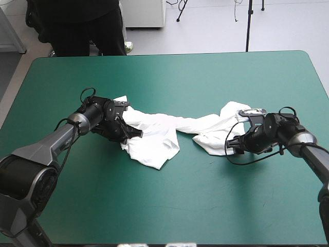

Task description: Fold the cloth

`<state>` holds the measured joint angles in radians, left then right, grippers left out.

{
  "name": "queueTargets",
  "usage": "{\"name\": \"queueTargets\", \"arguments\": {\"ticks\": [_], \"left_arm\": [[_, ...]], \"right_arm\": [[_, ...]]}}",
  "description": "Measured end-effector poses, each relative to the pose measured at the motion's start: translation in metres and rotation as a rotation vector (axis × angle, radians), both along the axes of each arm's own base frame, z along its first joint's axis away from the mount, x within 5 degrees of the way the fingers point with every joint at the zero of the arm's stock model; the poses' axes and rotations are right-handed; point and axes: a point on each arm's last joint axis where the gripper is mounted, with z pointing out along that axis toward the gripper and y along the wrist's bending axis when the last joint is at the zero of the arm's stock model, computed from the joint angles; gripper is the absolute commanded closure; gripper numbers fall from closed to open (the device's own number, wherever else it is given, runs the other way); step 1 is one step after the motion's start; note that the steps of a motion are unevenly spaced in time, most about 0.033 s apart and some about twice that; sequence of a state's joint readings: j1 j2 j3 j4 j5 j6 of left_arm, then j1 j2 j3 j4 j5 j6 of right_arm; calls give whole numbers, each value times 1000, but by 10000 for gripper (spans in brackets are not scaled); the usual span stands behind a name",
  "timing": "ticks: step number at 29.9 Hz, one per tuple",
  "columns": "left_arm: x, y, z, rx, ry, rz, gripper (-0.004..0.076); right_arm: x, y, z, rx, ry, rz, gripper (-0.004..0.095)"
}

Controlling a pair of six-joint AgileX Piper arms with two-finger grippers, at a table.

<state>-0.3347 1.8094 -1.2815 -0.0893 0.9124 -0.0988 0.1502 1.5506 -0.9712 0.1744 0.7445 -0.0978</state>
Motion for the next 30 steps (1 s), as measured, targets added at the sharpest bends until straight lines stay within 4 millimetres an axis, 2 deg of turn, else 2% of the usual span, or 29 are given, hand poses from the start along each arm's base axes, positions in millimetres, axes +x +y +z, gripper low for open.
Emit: {"name": "queueTargets", "arguments": {"ticks": [3, 5, 8, 13, 14, 20, 24, 26, 29, 30], "left_arm": [[0, 0, 0, 0, 1, 0, 733], [0, 0, -1, 0, 0, 0, 733], [0, 0, -1, -2, -2, -2, 733], [0, 0, -1, -2, -2, -8, 733], [0, 0, -1, -2, -2, -10, 733], [0, -1, 0, 1, -7, -34, 733], [-3, 0, 9, -8, -20, -50, 733], [-5, 0, 21, -15, -44, -64, 733], [-11, 4, 57, -24, -140, -84, 733], [-15, 5, 71, -25, -176, -87, 733]], "right_arm": [[6, 2, -10, 10, 14, 8, 311], [8, 3, -12, 11, 22, 11, 363], [10, 3, -15, 4, 33, 17, 524], [17, 3, -20, 3, 26, 44, 898], [18, 4, -21, 11, 20, 48, 924], [23, 10, -22, 64, -6, 67, 925], [28, 10, -15, 44, 11, 104, 925], [29, 9, -11, 14, 34, 115, 925], [29, 2, -1, -77, 69, 110, 925], [31, -1, 8, -110, 55, 99, 925]]}}
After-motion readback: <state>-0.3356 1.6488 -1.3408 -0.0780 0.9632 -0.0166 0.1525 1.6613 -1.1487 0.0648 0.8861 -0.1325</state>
